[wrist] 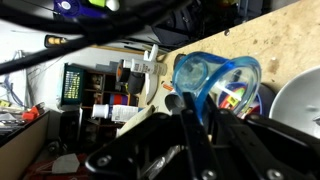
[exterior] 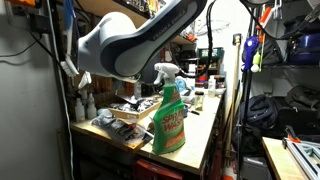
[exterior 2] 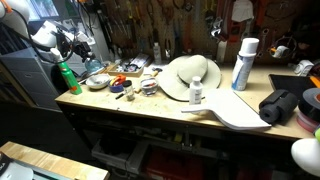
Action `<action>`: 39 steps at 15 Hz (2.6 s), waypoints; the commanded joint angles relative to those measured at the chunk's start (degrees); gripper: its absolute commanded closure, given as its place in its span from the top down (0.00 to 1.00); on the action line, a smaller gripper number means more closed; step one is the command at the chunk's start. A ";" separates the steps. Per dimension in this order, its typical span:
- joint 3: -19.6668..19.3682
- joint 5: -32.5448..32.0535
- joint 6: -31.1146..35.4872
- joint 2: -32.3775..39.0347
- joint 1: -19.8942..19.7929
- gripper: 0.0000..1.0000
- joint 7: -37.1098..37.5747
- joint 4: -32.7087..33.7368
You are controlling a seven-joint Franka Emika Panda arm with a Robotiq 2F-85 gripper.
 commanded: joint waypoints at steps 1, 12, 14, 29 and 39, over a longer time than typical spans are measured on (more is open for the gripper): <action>-0.33 -1.65 -3.27 2.01 1.23 0.08 -0.24 2.53; 0.76 9.84 11.33 -4.30 -5.95 0.08 -4.42 1.03; 0.20 12.47 16.10 -6.11 -6.81 0.08 -4.78 -0.14; -3.14 8.58 53.95 -25.51 -11.65 0.12 -6.89 -28.04; -7.27 32.84 68.95 -31.86 -19.63 0.08 -23.19 -32.98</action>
